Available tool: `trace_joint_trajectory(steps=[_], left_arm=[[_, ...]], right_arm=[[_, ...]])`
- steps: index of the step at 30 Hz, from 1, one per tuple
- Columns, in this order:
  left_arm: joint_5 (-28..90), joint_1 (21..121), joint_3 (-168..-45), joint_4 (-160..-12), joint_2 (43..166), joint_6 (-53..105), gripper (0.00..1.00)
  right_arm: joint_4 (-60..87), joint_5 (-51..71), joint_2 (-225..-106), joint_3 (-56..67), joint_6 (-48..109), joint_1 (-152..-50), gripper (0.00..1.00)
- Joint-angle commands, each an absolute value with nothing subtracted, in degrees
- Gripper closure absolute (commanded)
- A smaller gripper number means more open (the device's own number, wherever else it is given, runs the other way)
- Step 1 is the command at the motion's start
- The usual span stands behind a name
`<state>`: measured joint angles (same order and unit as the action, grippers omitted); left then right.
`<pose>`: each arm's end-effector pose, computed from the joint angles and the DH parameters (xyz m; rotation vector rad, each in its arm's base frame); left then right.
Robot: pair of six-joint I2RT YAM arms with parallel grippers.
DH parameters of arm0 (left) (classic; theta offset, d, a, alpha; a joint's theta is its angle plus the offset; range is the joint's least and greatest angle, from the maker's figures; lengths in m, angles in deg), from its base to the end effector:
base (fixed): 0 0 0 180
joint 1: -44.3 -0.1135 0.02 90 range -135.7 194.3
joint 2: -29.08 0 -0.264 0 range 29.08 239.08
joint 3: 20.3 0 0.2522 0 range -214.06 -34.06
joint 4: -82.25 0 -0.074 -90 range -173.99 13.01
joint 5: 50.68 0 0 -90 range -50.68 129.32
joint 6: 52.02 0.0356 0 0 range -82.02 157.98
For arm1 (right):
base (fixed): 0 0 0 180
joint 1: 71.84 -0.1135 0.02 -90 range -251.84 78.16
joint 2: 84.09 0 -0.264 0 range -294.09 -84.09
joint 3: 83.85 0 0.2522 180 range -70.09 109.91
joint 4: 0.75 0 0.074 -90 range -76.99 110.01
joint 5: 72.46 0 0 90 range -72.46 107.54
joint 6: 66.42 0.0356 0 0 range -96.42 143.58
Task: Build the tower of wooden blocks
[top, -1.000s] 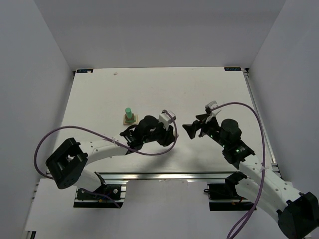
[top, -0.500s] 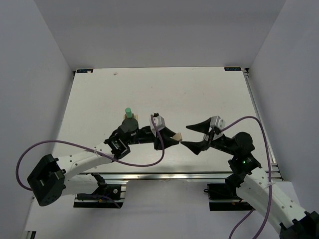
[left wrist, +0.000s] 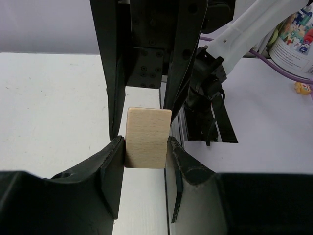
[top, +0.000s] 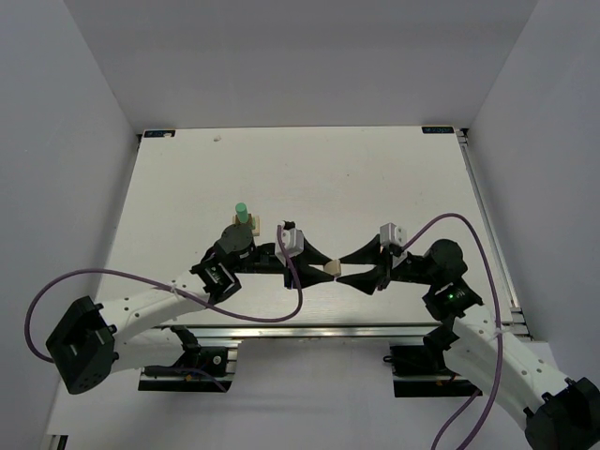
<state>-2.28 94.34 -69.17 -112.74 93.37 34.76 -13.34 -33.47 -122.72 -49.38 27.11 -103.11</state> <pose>0.1419 -0.2062 0.2836 1.2055 1.2454 -1.2722 0.1230 0.1070 0.2741 -1.0756 1.1610 1.1106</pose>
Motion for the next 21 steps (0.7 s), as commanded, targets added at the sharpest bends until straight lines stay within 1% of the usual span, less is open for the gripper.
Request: trace_joint_trajectory(steps=[1, 7, 10, 12, 18, 21], left_arm=[[-4.0, 94.04, -69.31, -113.43, 93.23, 35.44, 1.0], [-6.64, 94.04, -70.01, -113.43, 95.17, 35.43, 1.0], [-7.61, 94.13, -69.83, -114.39, 95.0, 35.35, 1.0], [-7.7, 94.13, -69.92, -114.83, 94.99, 35.0, 1.0], [-6.91, 94.13, -70.36, -114.58, 95.43, 34.73, 1.0], [-5.68, 94.04, -71.32, -112.82, 96.49, 34.99, 1.0]], right_arm=[[-19.77, -35.37, -122.5, -47.85, 29.81, -103.3, 0.5], [-22.76, -36.78, -121.79, -48.03, 31.67, -103.3, 0.48], [-23.2, -37.13, -122.14, -47.59, 32.19, -103.3, 0.48], [-23.82, -37.65, -123.2, -47.33, 32.9, -103.39, 0.5], [-23.03, -38.62, -126.62, -45.92, 33.51, -103.31, 0.62], [-24.69, -38.45, -127.77, -45.66, 35.18, -103.39, 0.79]])
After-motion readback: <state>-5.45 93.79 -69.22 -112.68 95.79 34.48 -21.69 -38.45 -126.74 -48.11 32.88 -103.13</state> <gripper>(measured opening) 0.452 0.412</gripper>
